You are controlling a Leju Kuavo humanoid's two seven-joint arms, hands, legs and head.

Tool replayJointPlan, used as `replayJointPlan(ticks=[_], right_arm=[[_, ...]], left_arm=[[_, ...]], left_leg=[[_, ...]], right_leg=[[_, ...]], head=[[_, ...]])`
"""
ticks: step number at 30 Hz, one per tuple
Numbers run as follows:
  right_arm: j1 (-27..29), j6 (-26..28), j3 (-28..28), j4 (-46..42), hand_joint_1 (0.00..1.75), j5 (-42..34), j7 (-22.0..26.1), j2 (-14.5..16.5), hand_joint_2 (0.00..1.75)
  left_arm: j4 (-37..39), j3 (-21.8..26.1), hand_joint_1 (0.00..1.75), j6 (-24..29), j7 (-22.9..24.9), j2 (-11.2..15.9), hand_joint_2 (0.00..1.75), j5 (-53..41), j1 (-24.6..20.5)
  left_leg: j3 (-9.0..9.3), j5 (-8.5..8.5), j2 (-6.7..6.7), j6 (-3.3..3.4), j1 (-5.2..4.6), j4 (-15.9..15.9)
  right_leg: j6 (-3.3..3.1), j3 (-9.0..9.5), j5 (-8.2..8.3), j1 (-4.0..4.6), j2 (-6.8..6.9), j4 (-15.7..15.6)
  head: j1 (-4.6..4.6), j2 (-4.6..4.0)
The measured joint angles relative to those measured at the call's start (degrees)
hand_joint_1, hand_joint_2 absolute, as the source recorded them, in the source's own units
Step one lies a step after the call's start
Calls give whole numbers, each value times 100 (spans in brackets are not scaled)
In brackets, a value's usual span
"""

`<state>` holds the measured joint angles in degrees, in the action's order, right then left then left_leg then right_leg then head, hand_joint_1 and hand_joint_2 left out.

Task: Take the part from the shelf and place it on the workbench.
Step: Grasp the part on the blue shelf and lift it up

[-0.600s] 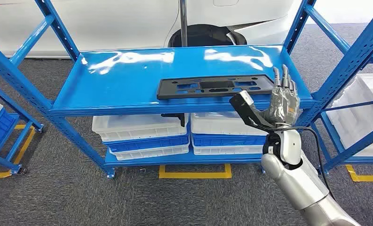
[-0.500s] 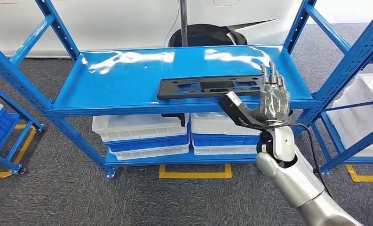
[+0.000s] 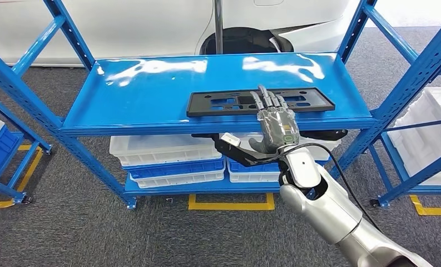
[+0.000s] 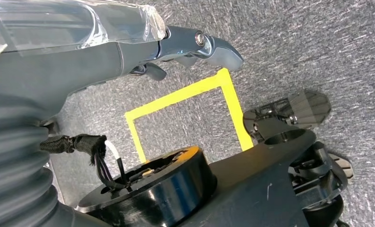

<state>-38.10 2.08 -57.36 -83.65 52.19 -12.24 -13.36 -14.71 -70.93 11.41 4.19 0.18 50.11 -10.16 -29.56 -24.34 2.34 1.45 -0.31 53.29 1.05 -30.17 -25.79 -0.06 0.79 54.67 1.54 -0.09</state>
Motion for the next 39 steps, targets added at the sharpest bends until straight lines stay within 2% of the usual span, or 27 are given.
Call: replayJointPlan(ticks=[6, 10, 15, 20, 29, 39], right_arm=[[-125, -512, -492, 357, 0, -320, 232, 120, 175], [-203, -628, -735, 574, 0, -412, 244, 178, 175], [-315, -686, -935, 765, 0, -489, 159, 209, 175], [-418, -633, -1009, 891, 0, -533, -2, 216, 175], [-686, -336, -952, 998, 0, -444, -391, 198, 175], [-786, -309, -893, 1042, 0, -415, -470, 144, 175]], left_arm=[[0, 0, 0, 0, -3, -16, 175, 22, 18], [7, -3, 0, -1, -3, -18, 0, 21, 36], [16, -7, 0, -55, 34, -18, 0, 5, 49], [23, -10, 0, -43, 278, -18, 0, -3, 62], [46, -49, 0, 83, 416, -17, 0, -104, 109], [50, -55, 0, 122, 496, -17, 0, -92, 134]], left_leg=[[-5, 0, 1, 0, 0, 0], [-7, 0, 2, 0, 0, 0], [-7, 0, 1, 0, 0, 1], [-7, 0, 2, 0, 0, 1], [-5, 0, 3, 0, 0, 2], [-5, 0, 3, 0, 0, 2]], right_leg=[[0, -5, 0, 0, -2, 0], [0, -9, 0, 0, -2, 0], [0, -9, 0, 0, -2, 0], [0, -9, 1, 0, -2, 0], [0, -10, 1, 0, -3, 0], [0, -10, 1, 0, -3, 0]], head=[[1, 0], [0, 0], [1, 0], [0, 0], [-1, 0], [0, 0]])
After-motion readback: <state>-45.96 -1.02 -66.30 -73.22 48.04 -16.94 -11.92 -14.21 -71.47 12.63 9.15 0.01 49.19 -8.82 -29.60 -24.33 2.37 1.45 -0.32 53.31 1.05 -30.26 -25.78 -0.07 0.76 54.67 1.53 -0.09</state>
